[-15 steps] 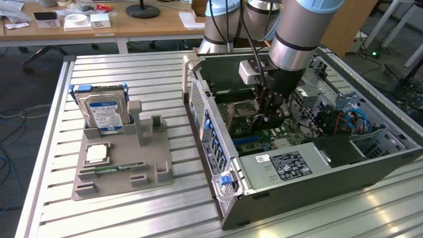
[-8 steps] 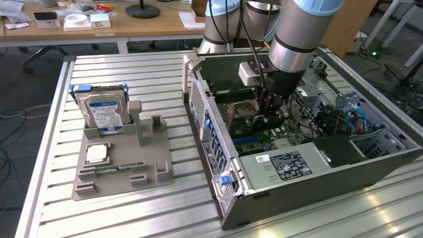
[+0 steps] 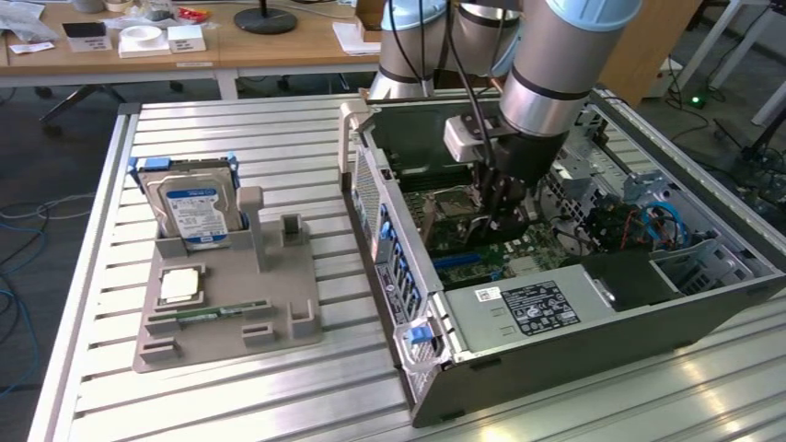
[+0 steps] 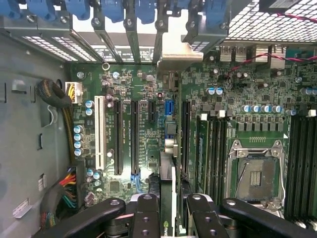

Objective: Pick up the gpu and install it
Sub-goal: 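Insert the gpu into the slot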

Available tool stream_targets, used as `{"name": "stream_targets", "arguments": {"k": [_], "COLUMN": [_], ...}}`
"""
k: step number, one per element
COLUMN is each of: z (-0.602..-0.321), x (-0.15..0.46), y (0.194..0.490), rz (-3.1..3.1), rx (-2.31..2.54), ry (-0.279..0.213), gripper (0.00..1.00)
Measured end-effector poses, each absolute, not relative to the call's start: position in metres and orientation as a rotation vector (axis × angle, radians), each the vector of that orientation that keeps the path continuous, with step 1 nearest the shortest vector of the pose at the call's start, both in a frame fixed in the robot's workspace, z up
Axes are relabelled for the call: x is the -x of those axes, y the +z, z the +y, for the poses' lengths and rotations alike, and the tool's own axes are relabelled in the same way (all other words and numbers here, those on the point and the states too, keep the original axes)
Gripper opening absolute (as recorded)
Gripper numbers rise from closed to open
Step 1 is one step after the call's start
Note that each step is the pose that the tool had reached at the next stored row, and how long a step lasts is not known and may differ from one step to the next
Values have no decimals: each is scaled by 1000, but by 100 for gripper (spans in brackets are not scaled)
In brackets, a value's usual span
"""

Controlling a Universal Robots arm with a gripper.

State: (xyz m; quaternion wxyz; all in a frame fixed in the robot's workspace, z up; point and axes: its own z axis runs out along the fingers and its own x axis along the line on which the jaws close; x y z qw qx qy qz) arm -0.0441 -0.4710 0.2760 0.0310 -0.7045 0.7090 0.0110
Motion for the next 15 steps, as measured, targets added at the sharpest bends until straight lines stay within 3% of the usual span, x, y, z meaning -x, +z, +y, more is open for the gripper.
{"name": "stream_targets", "arguments": {"k": [15], "z": [-471], "x": [46], "y": [267], "rz": [2184], "rx": [2171], "ry": [34], "gripper": [26]}}
